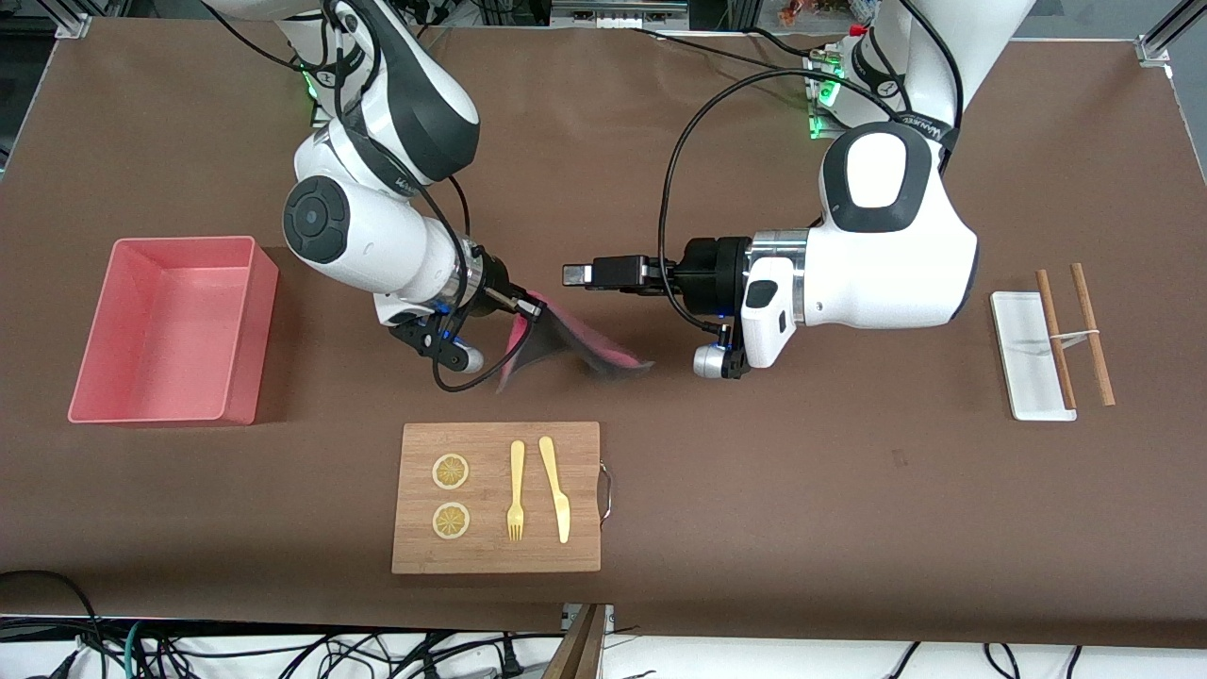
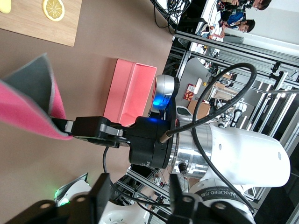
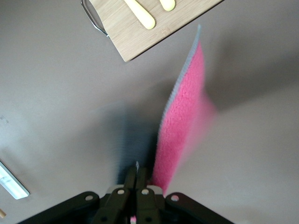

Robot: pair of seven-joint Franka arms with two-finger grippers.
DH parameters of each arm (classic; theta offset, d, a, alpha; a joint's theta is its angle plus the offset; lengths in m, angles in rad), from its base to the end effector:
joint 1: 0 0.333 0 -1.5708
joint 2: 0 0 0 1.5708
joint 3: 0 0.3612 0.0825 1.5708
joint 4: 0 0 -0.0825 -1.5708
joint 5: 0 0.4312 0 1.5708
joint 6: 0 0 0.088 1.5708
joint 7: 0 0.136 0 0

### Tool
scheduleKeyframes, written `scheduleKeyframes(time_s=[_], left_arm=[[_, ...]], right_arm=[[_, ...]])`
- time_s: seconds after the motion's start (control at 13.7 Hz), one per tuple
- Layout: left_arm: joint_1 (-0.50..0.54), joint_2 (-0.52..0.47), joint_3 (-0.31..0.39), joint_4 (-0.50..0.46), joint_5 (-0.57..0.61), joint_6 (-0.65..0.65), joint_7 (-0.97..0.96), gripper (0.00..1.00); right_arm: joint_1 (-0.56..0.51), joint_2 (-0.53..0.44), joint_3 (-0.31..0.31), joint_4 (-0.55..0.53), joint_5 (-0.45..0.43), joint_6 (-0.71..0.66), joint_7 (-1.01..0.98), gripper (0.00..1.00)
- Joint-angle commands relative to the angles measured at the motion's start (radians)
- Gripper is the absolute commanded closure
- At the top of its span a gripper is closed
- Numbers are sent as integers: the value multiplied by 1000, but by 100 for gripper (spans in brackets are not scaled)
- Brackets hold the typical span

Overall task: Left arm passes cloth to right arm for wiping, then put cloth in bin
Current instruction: 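Grasp the cloth with the right gripper, then open the left gripper, then carry the cloth with the right gripper while the left gripper withdraws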

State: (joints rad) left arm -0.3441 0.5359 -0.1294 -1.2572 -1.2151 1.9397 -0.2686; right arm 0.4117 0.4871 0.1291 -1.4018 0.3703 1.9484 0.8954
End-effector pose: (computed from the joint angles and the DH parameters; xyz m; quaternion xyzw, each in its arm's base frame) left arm 0.6975 -0.4264 0.5341 0.8124 0.0918 -0.1505 0.5558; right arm 0.6562 0.4130 0.4371 -0.9485 0.2417 0.1102 0.1726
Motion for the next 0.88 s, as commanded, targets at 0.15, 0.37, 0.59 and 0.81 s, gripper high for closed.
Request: scheduleKeyframes(time_s=[0.15, 0.37, 0.59, 0.81], left_arm=[[22, -20, 17, 21, 119, -13, 17, 0], [43, -72, 16, 18, 433, -76, 19, 0], [105, -100, 14, 19, 694, -181, 26, 0], [213, -103, 16, 7, 773, -280, 199, 0]], right_arm=[[-23, -13, 1, 0, 15, -26, -19, 100], [-40, -5, -5, -3, -10, -66, -81, 100], [-80, 16, -14, -6, -34, -159, -156, 100], [-126, 59, -19, -14, -69, -239, -226, 100]])
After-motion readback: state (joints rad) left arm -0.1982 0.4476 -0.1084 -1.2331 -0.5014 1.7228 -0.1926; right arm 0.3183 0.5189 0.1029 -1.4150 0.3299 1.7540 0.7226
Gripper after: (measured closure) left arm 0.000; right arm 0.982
